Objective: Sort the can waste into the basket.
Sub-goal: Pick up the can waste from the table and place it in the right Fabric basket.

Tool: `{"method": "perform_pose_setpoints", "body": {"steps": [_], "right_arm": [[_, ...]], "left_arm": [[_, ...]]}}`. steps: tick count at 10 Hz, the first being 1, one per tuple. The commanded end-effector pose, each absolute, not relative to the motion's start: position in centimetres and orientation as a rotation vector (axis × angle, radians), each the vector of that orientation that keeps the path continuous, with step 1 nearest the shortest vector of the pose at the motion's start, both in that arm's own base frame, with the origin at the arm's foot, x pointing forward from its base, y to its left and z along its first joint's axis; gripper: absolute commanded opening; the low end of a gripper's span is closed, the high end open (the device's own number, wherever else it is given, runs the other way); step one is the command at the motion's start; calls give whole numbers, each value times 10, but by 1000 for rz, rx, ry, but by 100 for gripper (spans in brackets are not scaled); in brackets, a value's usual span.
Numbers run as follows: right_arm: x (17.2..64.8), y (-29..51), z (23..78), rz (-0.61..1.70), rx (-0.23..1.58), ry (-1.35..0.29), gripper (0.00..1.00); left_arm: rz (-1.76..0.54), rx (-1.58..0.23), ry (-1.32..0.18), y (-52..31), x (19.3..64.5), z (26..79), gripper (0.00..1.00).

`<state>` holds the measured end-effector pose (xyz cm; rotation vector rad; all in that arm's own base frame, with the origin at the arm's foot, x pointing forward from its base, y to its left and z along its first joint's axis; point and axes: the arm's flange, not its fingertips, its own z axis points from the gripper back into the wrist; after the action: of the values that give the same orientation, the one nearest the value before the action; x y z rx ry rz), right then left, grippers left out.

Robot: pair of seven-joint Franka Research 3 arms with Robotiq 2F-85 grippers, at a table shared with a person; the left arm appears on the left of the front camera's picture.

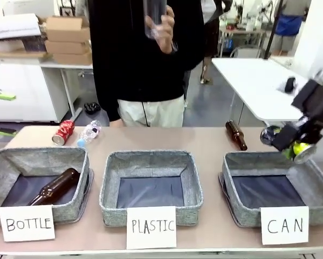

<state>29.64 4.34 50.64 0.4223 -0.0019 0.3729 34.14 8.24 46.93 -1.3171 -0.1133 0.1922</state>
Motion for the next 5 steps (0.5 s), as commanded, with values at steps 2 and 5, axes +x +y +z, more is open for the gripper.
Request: {"method": "perform_pose_setpoints", "body": {"steps": [2,5], "right_arm": [[301,36,487,304,429,-23,0],[303,28,478,302,439,-20,0]], "left_arm": [[174,-1325,-119,82,340,469,100],[174,-1325,-119,82,340,469,100]]}}
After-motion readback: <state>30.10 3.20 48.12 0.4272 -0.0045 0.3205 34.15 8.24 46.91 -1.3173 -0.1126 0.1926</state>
